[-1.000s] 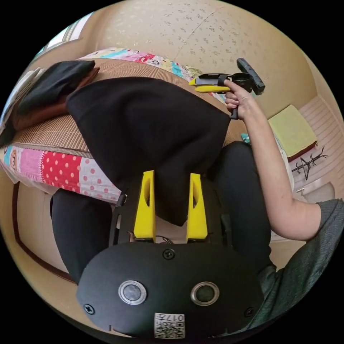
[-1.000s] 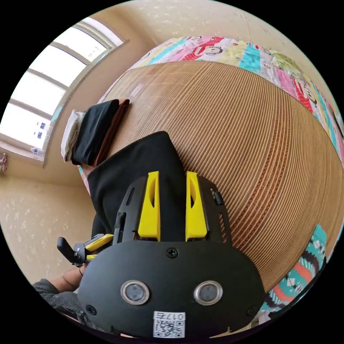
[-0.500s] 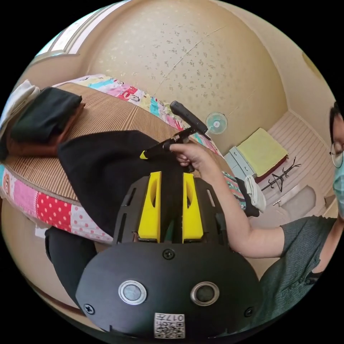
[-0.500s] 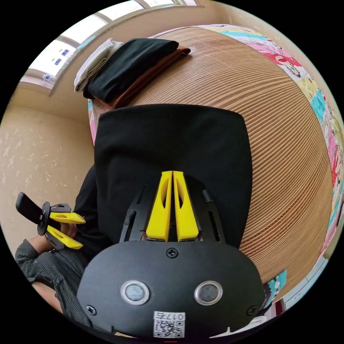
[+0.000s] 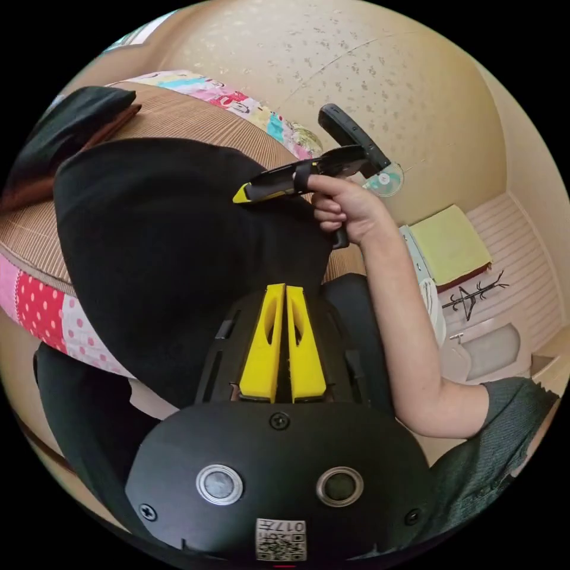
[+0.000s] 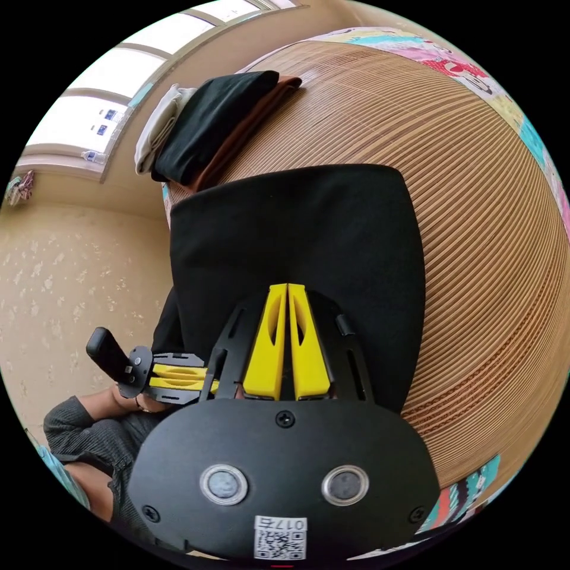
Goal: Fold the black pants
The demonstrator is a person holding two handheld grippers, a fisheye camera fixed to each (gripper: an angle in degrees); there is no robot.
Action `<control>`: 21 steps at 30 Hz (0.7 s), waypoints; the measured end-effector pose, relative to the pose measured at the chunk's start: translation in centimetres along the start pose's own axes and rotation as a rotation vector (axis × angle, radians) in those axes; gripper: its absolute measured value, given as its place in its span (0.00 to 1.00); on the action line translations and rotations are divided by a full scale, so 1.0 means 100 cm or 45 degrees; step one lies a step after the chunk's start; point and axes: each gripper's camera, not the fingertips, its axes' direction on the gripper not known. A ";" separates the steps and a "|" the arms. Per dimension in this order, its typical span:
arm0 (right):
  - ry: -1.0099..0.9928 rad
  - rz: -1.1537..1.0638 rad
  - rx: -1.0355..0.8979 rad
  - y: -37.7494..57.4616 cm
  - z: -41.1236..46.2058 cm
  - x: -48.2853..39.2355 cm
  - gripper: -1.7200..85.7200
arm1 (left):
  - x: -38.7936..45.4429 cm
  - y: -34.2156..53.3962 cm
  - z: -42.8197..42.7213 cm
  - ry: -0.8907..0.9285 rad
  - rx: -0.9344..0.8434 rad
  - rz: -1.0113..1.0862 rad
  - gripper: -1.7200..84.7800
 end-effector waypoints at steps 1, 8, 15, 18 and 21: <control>-0.001 0.002 0.001 0.000 0.000 -0.001 0.02 | 0.005 0.001 -0.006 -0.001 0.013 0.035 0.01; 0.335 0.028 0.186 0.003 -0.027 -0.026 0.02 | -0.004 0.007 0.013 -0.230 -0.038 0.027 0.01; 0.591 0.207 0.027 0.005 -0.014 -0.007 0.02 | -0.019 0.008 -0.045 0.012 0.027 0.096 0.01; 0.583 0.230 0.036 0.006 -0.024 -0.006 0.02 | -0.030 0.023 -0.085 0.084 0.119 0.147 0.04; 0.510 0.241 0.090 0.016 -0.040 0.005 0.03 | -0.052 0.040 -0.135 -0.110 0.291 0.053 0.12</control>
